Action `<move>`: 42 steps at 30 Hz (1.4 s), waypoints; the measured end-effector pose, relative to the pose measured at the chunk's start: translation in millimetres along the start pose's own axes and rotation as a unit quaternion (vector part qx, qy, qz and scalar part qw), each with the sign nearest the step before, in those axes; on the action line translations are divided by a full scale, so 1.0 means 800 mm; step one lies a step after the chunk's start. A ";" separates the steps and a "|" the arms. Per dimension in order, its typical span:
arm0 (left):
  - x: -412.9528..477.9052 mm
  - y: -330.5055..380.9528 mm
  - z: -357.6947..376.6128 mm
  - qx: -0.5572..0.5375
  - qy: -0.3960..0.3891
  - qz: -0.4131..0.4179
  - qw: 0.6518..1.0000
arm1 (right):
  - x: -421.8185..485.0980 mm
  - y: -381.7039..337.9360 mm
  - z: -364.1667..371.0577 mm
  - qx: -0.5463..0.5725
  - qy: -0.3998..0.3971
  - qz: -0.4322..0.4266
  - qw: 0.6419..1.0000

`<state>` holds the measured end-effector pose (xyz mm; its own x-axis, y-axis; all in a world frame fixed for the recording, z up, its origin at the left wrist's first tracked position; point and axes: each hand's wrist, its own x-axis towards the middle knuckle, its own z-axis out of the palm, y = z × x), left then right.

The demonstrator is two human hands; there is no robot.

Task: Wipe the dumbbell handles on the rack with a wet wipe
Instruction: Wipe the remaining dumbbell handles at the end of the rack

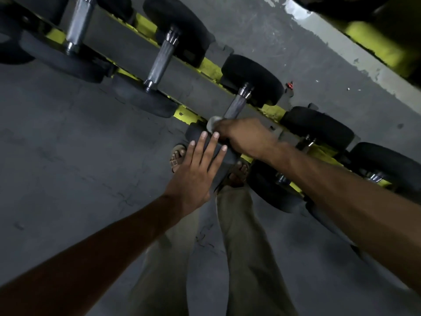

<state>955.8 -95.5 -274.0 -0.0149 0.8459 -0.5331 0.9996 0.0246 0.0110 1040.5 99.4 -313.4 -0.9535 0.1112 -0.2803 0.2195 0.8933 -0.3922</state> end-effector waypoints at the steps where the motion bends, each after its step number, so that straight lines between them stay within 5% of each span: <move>1: 0.000 0.000 0.001 0.000 0.001 -0.001 1.000 | -0.001 -0.005 0.005 -0.006 -0.024 -0.019 1.000; 6: 0.001 0.000 0.005 0.021 -0.001 -0.013 1.000 | 0.006 0.034 -0.009 -0.014 0.090 0.096 0.991; 8: 0.002 0.004 0.005 0.027 -0.003 -0.018 0.999 | -0.003 0.026 0.002 -0.010 0.082 0.053 0.995; 11: 0.003 0.008 0.000 0.035 -0.008 -0.024 0.999 | -0.025 0.017 0.027 -0.021 -0.030 -0.053 0.998; 14: 0.002 0.009 0.001 0.045 -0.009 -0.026 0.999 | -0.021 0.042 0.036 0.130 0.127 0.141 0.973; 17: 0.002 0.010 0.003 0.052 -0.004 -0.029 0.998 | -0.005 0.038 0.044 0.385 0.280 0.345 0.809; 22: 0.004 0.008 0.007 0.059 -0.006 -0.021 0.998 | 0.041 0.000 0.064 0.678 0.332 0.477 0.450; 24: 0.004 0.008 0.008 0.058 -0.002 -0.020 0.998 | 0.059 0.016 0.057 0.733 0.304 0.495 0.355; 28: 0.002 0.005 0.007 0.060 0.004 -0.012 0.998 | 0.079 0.058 0.036 0.830 0.269 0.430 0.230; 33: 0.002 0.004 0.005 0.051 0.002 -0.008 0.999 | 0.042 0.024 0.048 0.806 0.255 0.431 0.316; 35: 0.002 0.003 0.006 0.045 0.001 -0.006 0.999 | 0.049 0.027 0.050 0.809 0.266 0.436 0.290; 37: 0.001 0.002 0.008 0.047 0.003 -0.003 0.999 | 0.067 0.042 0.050 0.829 0.293 0.432 0.200; 39: 0.001 0.001 0.008 0.049 0.004 0.000 0.999 | 0.082 0.049 0.049 0.841 0.302 0.423 0.150; 42: 0.000 0.001 0.005 0.037 -0.002 0.002 0.999 | 0.073 0.033 0.052 0.826 0.321 0.421 0.195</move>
<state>956.4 -97.4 -277.5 -0.0119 0.8433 -0.5373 0.9986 -0.0174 -0.0493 999.1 111.4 -376.7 -0.1491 0.4209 -0.8948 -0.3845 -0.8583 -0.3397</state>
